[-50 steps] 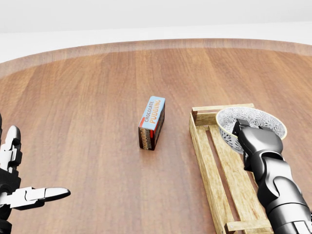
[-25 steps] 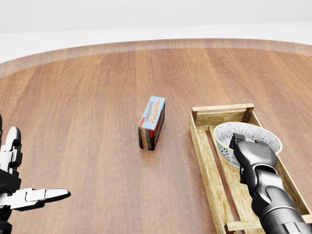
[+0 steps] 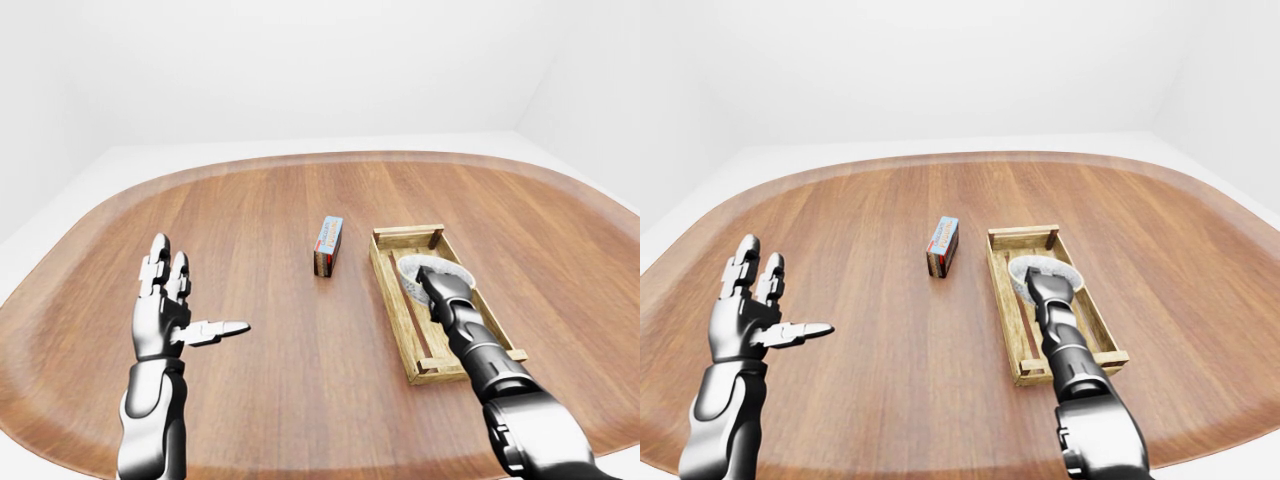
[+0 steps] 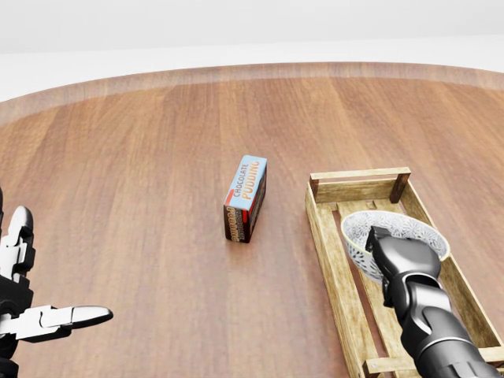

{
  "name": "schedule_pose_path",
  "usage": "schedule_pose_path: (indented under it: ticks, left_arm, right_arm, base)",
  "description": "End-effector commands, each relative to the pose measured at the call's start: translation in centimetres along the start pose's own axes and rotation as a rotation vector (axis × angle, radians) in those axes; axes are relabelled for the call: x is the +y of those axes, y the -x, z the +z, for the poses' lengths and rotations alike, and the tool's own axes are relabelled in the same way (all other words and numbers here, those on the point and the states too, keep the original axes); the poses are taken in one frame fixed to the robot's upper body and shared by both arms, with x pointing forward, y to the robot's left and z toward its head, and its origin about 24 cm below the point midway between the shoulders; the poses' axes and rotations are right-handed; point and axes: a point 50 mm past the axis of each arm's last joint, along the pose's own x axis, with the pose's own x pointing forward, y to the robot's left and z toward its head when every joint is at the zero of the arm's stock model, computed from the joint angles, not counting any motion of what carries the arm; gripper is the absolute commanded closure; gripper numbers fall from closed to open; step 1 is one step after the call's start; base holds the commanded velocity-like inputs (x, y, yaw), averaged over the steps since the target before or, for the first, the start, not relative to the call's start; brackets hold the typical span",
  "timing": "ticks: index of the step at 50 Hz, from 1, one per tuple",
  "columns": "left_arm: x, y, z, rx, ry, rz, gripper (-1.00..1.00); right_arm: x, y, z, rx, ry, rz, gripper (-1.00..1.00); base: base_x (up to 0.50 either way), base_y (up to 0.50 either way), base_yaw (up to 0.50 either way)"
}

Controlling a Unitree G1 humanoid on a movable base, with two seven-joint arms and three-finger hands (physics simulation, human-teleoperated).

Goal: Pick up the bowl on the left and put it in the tray.

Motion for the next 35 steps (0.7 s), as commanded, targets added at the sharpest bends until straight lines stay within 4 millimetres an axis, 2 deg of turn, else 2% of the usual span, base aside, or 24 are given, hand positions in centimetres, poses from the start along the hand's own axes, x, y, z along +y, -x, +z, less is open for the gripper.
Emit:
schedule_pose_path:
  ticks: [1, 15, 24, 30, 35]
  left_arm:
    - [-0.7, 0.0, -1.2, 0.032, -0.002, 0.002, -1.0]
    - [-1.0, -0.1, -1.0, 0.028, -0.004, -0.002, -1.0]
    - [-1.0, -0.3, -1.1, 0.027, -0.001, -0.005, -1.0]
    - [-1.0, -0.4, -1.3, 0.034, -0.001, -0.006, -1.0]
    - [-1.0, -0.2, -1.1, 0.034, -0.004, -0.004, -1.0]
  right_arm:
    - [1.2, 0.1, -0.1, 0.012, 0.02, 0.044, -0.96]
    - [1.7, 0.3, -0.2, 0.018, -0.001, 0.065, -1.0]
    - [1.3, 0.2, 0.0, 0.011, -0.007, 0.057, -1.0]
    - [-0.4, 0.3, 1.4, -0.055, -0.042, 0.051, -1.0]
    - [-3.2, 1.1, 3.6, -0.155, 0.009, 0.002, -1.0]
  base:
    - [0.0, 0.0, 0.0]
    - [0.0, 0.0, 0.0]
    - [0.0, 0.0, 0.0]
    - [0.0, 0.0, 0.0]
    - [0.0, 0.0, 0.0]
